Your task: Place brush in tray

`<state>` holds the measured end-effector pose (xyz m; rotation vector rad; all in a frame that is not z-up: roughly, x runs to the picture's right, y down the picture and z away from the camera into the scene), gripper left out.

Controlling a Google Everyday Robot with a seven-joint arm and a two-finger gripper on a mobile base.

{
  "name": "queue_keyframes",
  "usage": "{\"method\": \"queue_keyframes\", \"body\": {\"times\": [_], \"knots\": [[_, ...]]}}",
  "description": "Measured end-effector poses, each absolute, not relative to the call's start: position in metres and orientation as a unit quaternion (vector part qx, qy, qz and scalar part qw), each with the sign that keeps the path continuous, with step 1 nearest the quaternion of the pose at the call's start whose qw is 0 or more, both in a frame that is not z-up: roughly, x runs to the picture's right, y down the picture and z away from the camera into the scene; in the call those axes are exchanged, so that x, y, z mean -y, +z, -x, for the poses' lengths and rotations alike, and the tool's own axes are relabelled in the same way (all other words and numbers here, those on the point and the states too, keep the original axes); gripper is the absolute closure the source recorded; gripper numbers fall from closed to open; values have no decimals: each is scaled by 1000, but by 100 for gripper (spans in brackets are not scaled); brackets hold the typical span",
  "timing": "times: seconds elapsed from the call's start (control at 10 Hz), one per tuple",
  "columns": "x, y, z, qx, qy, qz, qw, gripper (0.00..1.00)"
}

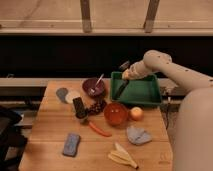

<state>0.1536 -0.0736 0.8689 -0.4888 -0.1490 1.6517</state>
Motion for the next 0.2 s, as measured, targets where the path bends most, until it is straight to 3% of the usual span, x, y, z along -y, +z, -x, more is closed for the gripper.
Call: {"method": "queue_keyframes", "body": {"times": [0.2], "knots": [[69,887,-166,49,742,199,638,100]]}}
